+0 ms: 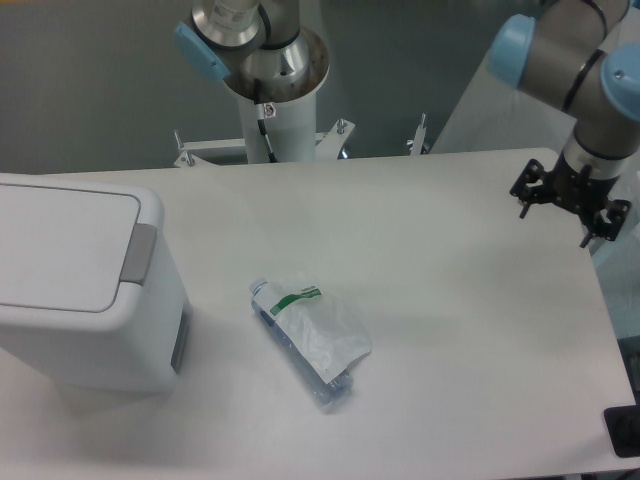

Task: Open the trash can
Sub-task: 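Move the gripper across the table toward the white trash can, then lower the open gripper onto the lid edge of the trash can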

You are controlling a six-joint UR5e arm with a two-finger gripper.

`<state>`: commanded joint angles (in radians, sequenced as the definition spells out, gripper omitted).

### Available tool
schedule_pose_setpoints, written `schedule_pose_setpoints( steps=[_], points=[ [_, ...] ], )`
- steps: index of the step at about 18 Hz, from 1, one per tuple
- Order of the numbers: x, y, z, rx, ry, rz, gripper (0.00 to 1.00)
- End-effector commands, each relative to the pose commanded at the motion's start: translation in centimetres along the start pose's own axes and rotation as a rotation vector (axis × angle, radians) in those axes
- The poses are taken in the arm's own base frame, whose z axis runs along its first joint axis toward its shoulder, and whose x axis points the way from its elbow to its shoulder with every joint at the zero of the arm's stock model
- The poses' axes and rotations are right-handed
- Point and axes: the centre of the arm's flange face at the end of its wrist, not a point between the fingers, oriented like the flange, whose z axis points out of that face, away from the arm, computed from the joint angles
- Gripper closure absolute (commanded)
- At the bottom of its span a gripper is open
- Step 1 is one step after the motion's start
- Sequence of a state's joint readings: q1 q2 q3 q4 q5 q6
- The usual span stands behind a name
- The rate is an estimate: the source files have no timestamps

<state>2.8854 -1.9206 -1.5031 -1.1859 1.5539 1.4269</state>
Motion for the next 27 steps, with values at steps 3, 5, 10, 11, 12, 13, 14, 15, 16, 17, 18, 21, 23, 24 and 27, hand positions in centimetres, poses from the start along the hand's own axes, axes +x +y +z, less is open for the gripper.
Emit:
schedule_pose_setpoints(
  steps=[3,5,10,11,12,13,14,15,16,17,18,21,23,24,27],
  points=[
    [1.3,-1.2,0.2,-0.001,0.011,-0.001,0.0],
    [2.4,-2.5,-0.4,-0.001,0.012,-0.028,0.0],
    [5.7,-9.5,-2.2,0.02,-0.002,-0.168,0.0],
    [6.4,-10.9,-2.6,0.032,0.008,-0.191,0.0],
    [7.2,-12.0,-2.8,0.034,0.038,-0.204,0.0],
    [8.0,-12.9,-3.1,0.033,0.075,-0.207,0.0],
    [8.8,-13.9,-4.2,0.048,0.099,-0.221,0.0],
    [9.3,-15.0,-5.3,0.081,0.127,-0.252,0.0],
    [9.5,-16.0,-6.4,0.119,0.149,-0.285,0.0],
    [9.9,-17.2,-7.4,0.154,0.166,-0.309,0.0],
    [10.5,-18.3,-8.2,0.181,0.182,-0.339,0.0],
    [13.1,-21.4,-9.4,0.219,0.212,-0.384,0.0],
    [14.6,-23.2,-10.0,0.246,0.238,-0.39,0.0],
    [15.1,-23.6,-10.5,0.264,0.249,-0.399,0.0],
    [17.2,-24.7,-13.3,0.334,0.274,-0.407,0.0]
  ],
)
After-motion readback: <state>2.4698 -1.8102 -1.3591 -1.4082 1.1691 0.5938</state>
